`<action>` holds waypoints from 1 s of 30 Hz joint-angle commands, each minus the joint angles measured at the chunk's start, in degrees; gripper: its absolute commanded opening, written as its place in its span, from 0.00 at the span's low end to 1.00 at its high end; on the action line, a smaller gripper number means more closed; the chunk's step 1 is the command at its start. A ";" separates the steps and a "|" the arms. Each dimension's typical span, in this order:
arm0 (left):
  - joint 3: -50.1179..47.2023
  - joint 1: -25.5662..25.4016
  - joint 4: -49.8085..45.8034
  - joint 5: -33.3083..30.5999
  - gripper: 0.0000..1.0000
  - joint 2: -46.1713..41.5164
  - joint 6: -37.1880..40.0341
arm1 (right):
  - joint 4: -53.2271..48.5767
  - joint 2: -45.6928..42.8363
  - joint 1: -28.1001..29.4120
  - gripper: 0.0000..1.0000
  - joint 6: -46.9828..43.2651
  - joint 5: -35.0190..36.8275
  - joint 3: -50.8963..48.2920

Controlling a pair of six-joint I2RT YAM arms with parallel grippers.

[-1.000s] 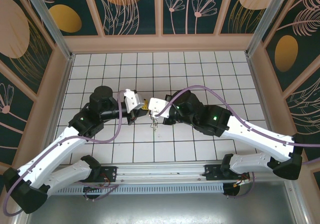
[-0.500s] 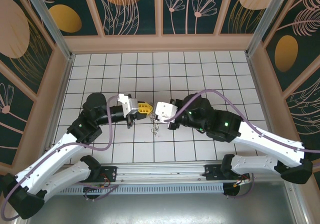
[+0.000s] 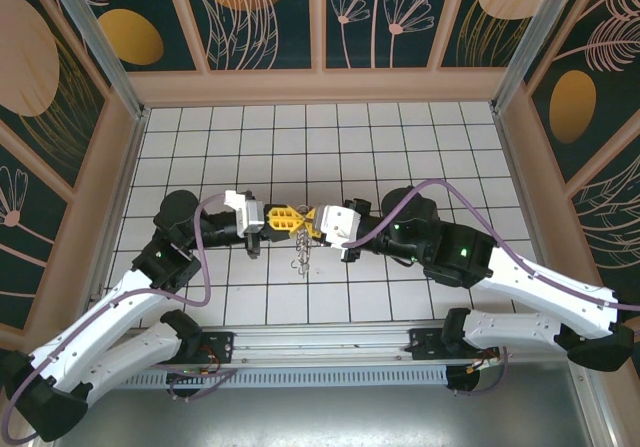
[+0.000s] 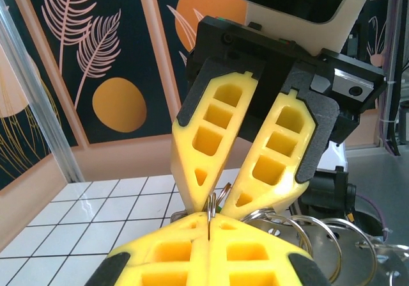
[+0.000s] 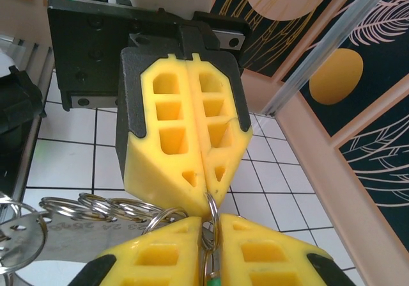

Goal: Put the keys on the keyring

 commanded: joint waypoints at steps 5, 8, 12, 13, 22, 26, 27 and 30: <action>0.41 -0.12 10.08 4.14 0.00 -2.13 -4.20 | 4.59 -2.18 -0.34 0.16 1.80 -4.36 -2.49; 0.28 -0.14 12.41 5.25 0.00 -2.23 -5.97 | 6.17 -3.43 -0.35 0.15 1.33 -5.52 -3.72; 0.54 -0.15 14.71 7.29 0.00 -1.83 -8.00 | 7.81 -4.02 -0.29 0.15 1.27 -6.38 -4.63; 0.70 -0.19 14.56 7.47 0.00 -1.83 -8.05 | 7.83 -3.96 -0.36 0.15 1.13 -6.19 -4.64; 1.07 -0.15 14.01 7.09 0.00 -2.05 -7.90 | 8.24 -4.50 -0.38 0.19 1.58 -4.13 -5.32; 1.24 -0.14 13.55 6.89 0.00 -1.87 -7.66 | 9.14 -6.36 -0.38 0.22 2.48 -4.53 -6.45; 1.33 -0.17 13.25 6.84 0.00 -1.78 -7.48 | 9.32 -6.75 -0.34 0.23 2.79 -4.35 -6.72; 1.33 -0.19 12.75 6.57 0.00 -1.61 -7.16 | 9.75 -7.58 -0.31 0.24 3.09 -3.77 -7.24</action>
